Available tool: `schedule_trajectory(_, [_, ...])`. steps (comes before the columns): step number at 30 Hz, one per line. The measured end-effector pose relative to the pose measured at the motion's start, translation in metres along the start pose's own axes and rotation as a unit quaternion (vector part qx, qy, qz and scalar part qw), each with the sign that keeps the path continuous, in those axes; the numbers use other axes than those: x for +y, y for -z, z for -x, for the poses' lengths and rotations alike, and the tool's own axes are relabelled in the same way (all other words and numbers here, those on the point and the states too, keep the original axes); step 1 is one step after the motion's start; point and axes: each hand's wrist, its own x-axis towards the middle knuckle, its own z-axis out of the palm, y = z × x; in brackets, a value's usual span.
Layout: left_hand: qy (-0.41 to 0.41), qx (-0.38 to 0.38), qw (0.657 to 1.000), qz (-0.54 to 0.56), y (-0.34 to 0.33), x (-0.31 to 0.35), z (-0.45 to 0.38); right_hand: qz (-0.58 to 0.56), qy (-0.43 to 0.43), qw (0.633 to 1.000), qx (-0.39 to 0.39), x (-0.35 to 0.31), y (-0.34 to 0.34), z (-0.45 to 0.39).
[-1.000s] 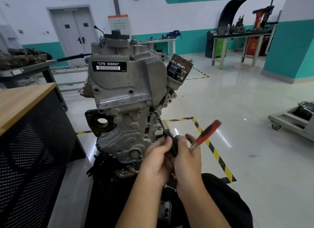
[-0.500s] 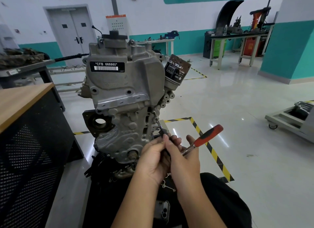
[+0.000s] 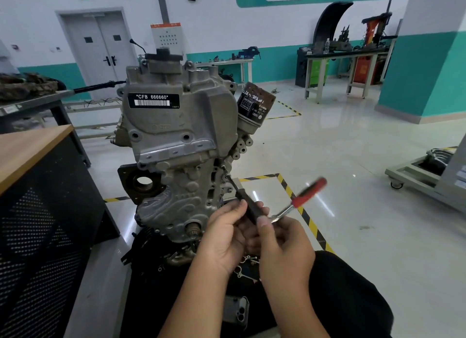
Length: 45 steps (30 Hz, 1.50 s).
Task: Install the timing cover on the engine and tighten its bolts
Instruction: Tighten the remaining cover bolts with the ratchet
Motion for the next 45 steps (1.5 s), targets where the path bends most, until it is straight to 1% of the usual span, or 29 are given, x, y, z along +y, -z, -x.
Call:
schedule_trajectory(1, [0.003,0.000,1.000,-0.008,0.001,0.000,0.000,-0.022,-0.033,0.999,0.005,-0.001,0.000,-0.002])
schedule_trajectory(2, [0.002,0.007,1.000,-0.014,0.001,-0.001,-0.001,-0.020,-0.037,0.999,0.005,-0.001,0.001,-0.003])
schedule_trajectory(3, [-0.004,0.018,1.000,-0.016,0.001,-0.003,-0.002,0.009,-0.011,1.000,0.006,-0.001,0.003,-0.004])
schedule_trajectory(5, [-0.022,0.038,0.999,-0.010,-0.003,-0.008,-0.004,0.101,0.079,0.992,-0.001,-0.002,0.006,-0.004])
schedule_trajectory(7, [-0.030,0.029,0.999,0.007,-0.005,-0.011,-0.005,0.153,0.132,0.979,-0.004,-0.002,0.007,-0.003])
schedule_trajectory(9, [-0.022,0.007,1.000,0.006,-0.004,-0.011,-0.004,0.144,0.128,0.981,0.006,-0.003,0.007,-0.003])
schedule_trajectory(11, [0.004,-0.013,1.000,0.016,-0.001,-0.010,-0.004,0.097,0.086,0.991,0.011,-0.004,0.004,-0.002])
schedule_trajectory(13, [0.010,-0.012,1.000,0.026,-0.003,-0.008,-0.004,0.059,0.047,0.997,0.004,-0.002,0.003,-0.001])
schedule_trajectory(14, [0.007,-0.003,1.000,0.031,-0.004,-0.008,-0.004,0.069,0.050,0.996,-0.001,0.000,0.002,0.000])
schedule_trajectory(16, [0.008,0.002,0.999,0.051,-0.009,-0.008,-0.004,0.136,0.101,0.986,-0.004,0.003,0.002,0.000])
schedule_trajectory(18, [0.013,-0.012,0.997,0.069,-0.011,-0.009,-0.005,0.172,0.146,0.974,0.005,0.005,0.002,0.001])
schedule_trajectory(19, [0.015,-0.019,0.997,0.072,-0.010,-0.009,-0.005,0.172,0.152,0.973,0.009,0.004,0.001,0.003])
schedule_trajectory(20, [0.020,-0.023,0.997,0.076,-0.008,-0.008,-0.005,0.164,0.142,0.976,0.011,0.002,0.000,0.004])
schedule_trajectory(23, [0.041,-0.017,0.993,0.113,-0.003,-0.005,-0.007,0.077,0.065,0.995,0.009,-0.002,-0.007,0.008])
schedule_trajectory(24, [0.039,-0.015,0.993,0.112,-0.002,-0.004,-0.008,0.070,0.063,0.995,0.008,0.000,-0.007,0.008])
schedule_trajectory(27, [0.025,-0.007,0.995,0.096,-0.006,-0.005,-0.011,0.150,0.131,0.980,0.006,0.004,-0.009,0.009])
schedule_trajectory(28, [0.023,-0.004,0.995,0.099,-0.006,-0.006,-0.012,0.156,0.140,0.978,0.010,0.007,-0.011,0.009])
schedule_trajectory(30, [0.028,-0.008,0.995,0.095,-0.002,-0.006,-0.011,0.122,0.106,0.987,0.010,0.006,-0.012,0.012])
schedule_trajectory(32, [0.039,-0.021,0.994,0.095,0.002,-0.002,-0.009,0.034,0.019,0.999,0.006,0.005,-0.014,0.013])
schedule_trajectory(33, [0.042,-0.023,0.994,0.096,0.004,-0.001,-0.008,0.007,-0.012,1.000,0.007,0.005,-0.014,0.011])
schedule_trajectory(34, [0.040,-0.020,0.995,0.092,0.004,-0.001,-0.008,-0.002,-0.022,1.000,0.002,0.006,-0.012,0.009])
schedule_trajectory(35, [0.038,-0.012,0.995,0.087,0.002,-0.002,-0.009,0.012,-0.009,1.000,-0.002,0.006,-0.011,0.008])
schedule_trajectory(38, [0.033,0.002,0.995,0.089,-0.006,-0.006,-0.012,0.089,0.089,0.992,0.001,0.009,-0.010,0.007])
schedule_trajectory(40, [0.032,-0.009,0.994,0.101,-0.005,-0.006,-0.012,0.092,0.082,0.992,0.014,0.007,-0.011,0.009])
schedule_trajectory(42, [0.043,-0.025,0.995,0.091,0.000,-0.002,-0.011,0.010,0.007,1.000,0.012,0.002,-0.013,0.009])
schedule_trajectory(44, [0.040,-0.033,0.995,0.080,0.005,0.000,-0.010,-0.080,-0.094,0.992,0.001,0.001,-0.012,0.006])
schedule_trajectory(45, [0.033,-0.030,0.996,0.075,0.005,-0.001,-0.010,-0.078,-0.106,0.991,-0.010,0.002,-0.009,0.004])
